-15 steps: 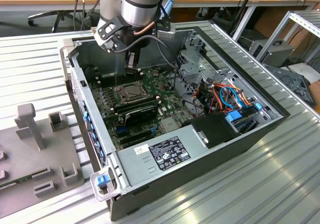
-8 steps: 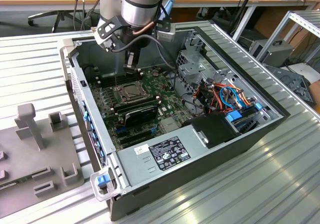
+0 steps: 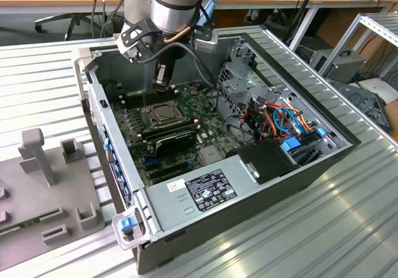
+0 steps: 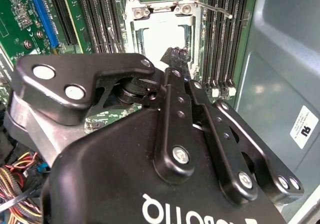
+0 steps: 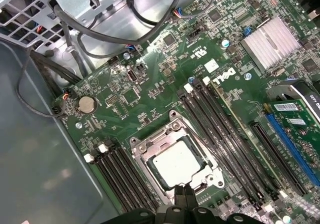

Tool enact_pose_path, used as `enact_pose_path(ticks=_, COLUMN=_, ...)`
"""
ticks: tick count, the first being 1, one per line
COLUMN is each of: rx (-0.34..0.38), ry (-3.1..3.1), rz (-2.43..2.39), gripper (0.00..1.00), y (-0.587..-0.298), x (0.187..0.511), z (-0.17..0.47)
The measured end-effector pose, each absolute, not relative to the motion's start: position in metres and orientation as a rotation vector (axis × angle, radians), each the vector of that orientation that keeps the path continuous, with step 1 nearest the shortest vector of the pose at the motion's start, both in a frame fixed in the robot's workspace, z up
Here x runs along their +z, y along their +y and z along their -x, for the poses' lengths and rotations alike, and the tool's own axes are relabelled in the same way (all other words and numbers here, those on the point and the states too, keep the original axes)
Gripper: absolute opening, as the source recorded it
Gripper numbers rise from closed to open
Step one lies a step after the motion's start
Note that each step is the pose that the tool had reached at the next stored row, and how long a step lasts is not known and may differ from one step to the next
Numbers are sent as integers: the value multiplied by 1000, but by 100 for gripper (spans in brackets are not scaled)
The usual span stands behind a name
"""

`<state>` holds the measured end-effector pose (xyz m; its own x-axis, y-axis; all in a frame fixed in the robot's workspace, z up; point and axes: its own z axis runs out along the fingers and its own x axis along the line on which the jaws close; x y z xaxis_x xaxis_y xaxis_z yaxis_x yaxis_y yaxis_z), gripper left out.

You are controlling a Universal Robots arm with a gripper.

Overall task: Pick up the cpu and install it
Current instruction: 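Install the first cpu locking lever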

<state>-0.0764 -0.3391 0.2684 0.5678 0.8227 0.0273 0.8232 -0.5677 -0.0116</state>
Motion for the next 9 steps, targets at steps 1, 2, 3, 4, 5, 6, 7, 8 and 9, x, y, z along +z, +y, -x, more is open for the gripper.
enact_pose_path(ticks=1, rx=-29, ry=-1449, rz=2761, gripper=11, y=-339, x=268, z=76)
enact_pose_path(ticks=2, rx=-29, ry=-1450, rz=2761, gripper=11, y=-339, x=268, z=76)
enact_pose_path(ticks=3, rx=-29, ry=-1455, rz=2758, gripper=11, y=-339, x=268, z=76)
enact_pose_path(ticks=4, rx=-29, ry=-1466, rz=2752, gripper=11, y=-339, x=268, z=76)
enact_pose_path(ticks=5, rx=-29, ry=-1481, rz=2744, gripper=11, y=-339, x=268, z=76)
enact_pose_path(ticks=6, rx=-28, ry=-1503, rz=2732, gripper=11, y=-339, x=268, z=77)
enact_pose_path(ticks=7, rx=-28, ry=-1541, rz=2711, gripper=11, y=-339, x=268, z=76)
enact_pose_path(ticks=8, rx=-27, ry=-1576, rz=2690, gripper=11, y=-339, x=268, z=76)
enact_pose_path(ticks=9, rx=-27, ry=-1597, rz=2677, gripper=11, y=-339, x=268, z=76)
